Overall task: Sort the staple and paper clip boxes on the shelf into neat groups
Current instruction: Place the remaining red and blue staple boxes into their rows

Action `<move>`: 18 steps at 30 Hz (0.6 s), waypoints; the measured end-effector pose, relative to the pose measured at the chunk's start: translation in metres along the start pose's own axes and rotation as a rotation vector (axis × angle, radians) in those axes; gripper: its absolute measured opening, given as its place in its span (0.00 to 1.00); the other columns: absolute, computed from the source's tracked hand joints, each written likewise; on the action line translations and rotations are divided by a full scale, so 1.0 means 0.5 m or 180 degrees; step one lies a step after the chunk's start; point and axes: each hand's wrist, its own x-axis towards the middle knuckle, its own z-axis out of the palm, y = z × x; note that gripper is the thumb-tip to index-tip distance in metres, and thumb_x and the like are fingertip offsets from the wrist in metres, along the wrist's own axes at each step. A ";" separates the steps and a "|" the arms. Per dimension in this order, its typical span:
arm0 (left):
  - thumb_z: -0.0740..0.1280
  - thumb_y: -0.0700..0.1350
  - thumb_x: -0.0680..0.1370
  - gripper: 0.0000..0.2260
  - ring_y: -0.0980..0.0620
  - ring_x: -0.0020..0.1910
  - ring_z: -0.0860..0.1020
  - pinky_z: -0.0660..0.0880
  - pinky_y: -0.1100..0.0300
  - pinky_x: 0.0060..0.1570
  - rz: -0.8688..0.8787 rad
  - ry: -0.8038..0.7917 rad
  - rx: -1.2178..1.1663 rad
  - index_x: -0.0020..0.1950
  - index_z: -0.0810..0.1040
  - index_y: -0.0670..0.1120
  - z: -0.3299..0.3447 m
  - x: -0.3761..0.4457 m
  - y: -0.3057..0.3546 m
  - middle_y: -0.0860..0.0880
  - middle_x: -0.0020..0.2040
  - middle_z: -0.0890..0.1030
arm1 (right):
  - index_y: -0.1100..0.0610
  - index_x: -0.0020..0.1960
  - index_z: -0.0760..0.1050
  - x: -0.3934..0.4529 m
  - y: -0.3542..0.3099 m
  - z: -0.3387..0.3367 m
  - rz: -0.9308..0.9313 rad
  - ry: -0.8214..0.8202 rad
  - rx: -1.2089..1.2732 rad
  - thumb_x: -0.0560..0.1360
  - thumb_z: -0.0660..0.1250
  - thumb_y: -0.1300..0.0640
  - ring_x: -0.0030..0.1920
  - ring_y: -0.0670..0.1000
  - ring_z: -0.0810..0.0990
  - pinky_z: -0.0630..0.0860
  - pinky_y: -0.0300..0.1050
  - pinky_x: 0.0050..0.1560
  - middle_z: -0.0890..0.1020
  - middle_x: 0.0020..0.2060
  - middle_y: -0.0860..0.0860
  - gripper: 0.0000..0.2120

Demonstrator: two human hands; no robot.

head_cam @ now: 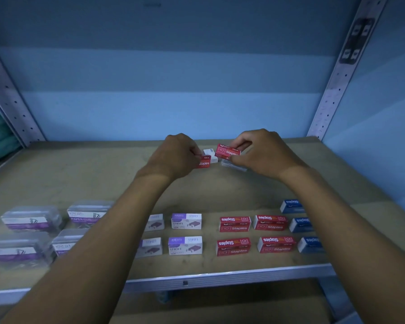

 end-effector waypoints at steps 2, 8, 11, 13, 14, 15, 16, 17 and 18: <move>0.69 0.46 0.76 0.05 0.53 0.40 0.81 0.79 0.58 0.44 -0.0012 -0.0072 -0.0044 0.48 0.84 0.50 -0.009 -0.022 -0.001 0.52 0.42 0.83 | 0.48 0.53 0.82 -0.023 -0.004 -0.002 0.0059 0.0035 0.0088 0.71 0.77 0.52 0.46 0.38 0.80 0.72 0.30 0.41 0.82 0.45 0.40 0.11; 0.68 0.44 0.77 0.08 0.58 0.45 0.76 0.66 0.73 0.37 -0.0042 -0.0114 0.0098 0.51 0.85 0.53 -0.012 -0.073 -0.019 0.56 0.46 0.80 | 0.45 0.51 0.81 -0.078 -0.008 0.010 0.0134 -0.0210 0.0073 0.70 0.78 0.51 0.40 0.34 0.77 0.68 0.26 0.36 0.81 0.45 0.36 0.11; 0.66 0.42 0.77 0.10 0.60 0.42 0.75 0.65 0.74 0.36 -0.0024 -0.0176 0.0174 0.52 0.84 0.54 -0.011 -0.085 -0.027 0.59 0.43 0.78 | 0.46 0.50 0.82 -0.091 -0.001 0.019 0.0165 -0.0277 0.0059 0.69 0.79 0.51 0.39 0.37 0.78 0.69 0.31 0.37 0.82 0.46 0.38 0.12; 0.66 0.41 0.77 0.10 0.64 0.39 0.75 0.64 0.76 0.35 -0.0002 -0.0173 0.0215 0.51 0.84 0.54 -0.008 -0.092 -0.032 0.62 0.40 0.77 | 0.46 0.50 0.82 -0.097 0.003 0.023 0.0164 -0.0365 0.0055 0.69 0.79 0.52 0.39 0.38 0.78 0.69 0.31 0.37 0.82 0.46 0.39 0.11; 0.67 0.42 0.77 0.10 0.65 0.39 0.75 0.65 0.77 0.35 0.0009 -0.0196 0.0232 0.51 0.84 0.54 -0.006 -0.096 -0.035 0.62 0.40 0.78 | 0.46 0.50 0.82 -0.098 0.005 0.025 0.0148 -0.0404 0.0035 0.69 0.79 0.52 0.39 0.37 0.79 0.69 0.31 0.37 0.82 0.46 0.39 0.11; 0.68 0.42 0.76 0.09 0.64 0.40 0.76 0.66 0.76 0.36 0.0015 -0.0237 0.0250 0.51 0.84 0.54 -0.003 -0.099 -0.037 0.60 0.41 0.79 | 0.46 0.50 0.82 -0.100 0.006 0.026 0.0133 -0.0426 0.0014 0.69 0.78 0.52 0.40 0.37 0.79 0.70 0.31 0.38 0.82 0.46 0.39 0.11; 0.68 0.42 0.76 0.09 0.63 0.41 0.76 0.68 0.75 0.37 0.0014 -0.0279 0.0270 0.50 0.84 0.54 0.000 -0.102 -0.040 0.58 0.43 0.81 | 0.46 0.50 0.82 -0.100 0.006 0.027 0.0119 -0.0439 -0.0007 0.69 0.78 0.52 0.40 0.37 0.79 0.71 0.32 0.39 0.82 0.46 0.39 0.11; 0.69 0.42 0.76 0.09 0.63 0.41 0.77 0.69 0.74 0.38 0.0005 -0.0321 0.0281 0.50 0.84 0.54 0.002 -0.103 -0.042 0.57 0.45 0.82 | 0.46 0.50 0.82 -0.100 0.007 0.028 0.0104 -0.0448 -0.0031 0.69 0.78 0.51 0.41 0.37 0.79 0.72 0.33 0.40 0.82 0.46 0.39 0.11; 0.69 0.42 0.75 0.09 0.63 0.41 0.77 0.68 0.74 0.38 -0.0007 -0.0359 0.0289 0.49 0.84 0.55 0.003 -0.105 -0.043 0.57 0.45 0.82 | 0.46 0.49 0.82 -0.100 0.006 0.030 0.0095 -0.0454 -0.0051 0.69 0.78 0.51 0.41 0.38 0.79 0.72 0.33 0.40 0.82 0.46 0.39 0.10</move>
